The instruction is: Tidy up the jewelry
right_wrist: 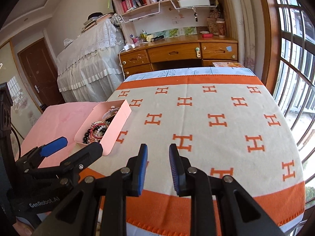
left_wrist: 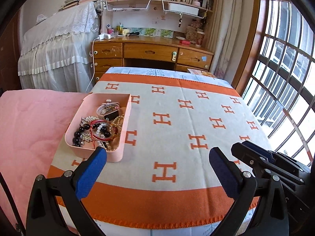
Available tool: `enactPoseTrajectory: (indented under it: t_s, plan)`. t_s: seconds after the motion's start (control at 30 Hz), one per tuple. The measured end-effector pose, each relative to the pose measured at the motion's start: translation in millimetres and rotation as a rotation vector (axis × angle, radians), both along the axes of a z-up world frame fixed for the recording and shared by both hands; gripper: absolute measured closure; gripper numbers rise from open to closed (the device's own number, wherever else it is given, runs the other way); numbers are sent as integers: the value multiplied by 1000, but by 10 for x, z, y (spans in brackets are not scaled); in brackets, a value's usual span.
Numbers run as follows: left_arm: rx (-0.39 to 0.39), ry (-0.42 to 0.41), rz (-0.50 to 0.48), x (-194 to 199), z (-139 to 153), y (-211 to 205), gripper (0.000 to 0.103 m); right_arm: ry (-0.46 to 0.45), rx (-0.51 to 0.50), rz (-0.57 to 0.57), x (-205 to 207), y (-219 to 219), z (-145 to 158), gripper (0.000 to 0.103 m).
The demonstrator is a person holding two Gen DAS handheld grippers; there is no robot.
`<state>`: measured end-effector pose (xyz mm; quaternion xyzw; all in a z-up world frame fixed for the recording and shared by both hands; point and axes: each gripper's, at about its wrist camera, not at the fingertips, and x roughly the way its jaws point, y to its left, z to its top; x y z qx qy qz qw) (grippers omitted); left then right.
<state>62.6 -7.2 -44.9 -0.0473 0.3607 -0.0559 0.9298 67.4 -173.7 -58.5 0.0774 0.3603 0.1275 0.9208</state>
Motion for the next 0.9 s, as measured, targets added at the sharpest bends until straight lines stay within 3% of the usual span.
enactPoseTrajectory:
  t_s: [0.27,0.4,0.9]
  plan:
    - [48,-41,-20,-182,64,-288,1,-61,66,-89,-262,-331,28,73]
    - [57,-58,2,-218,104,-298,1,-76,74,-89,-285,-379,37,69]
    - [59,-59,28,-183,119,-284,1,-103,69,-84,-327,-407,40,68]
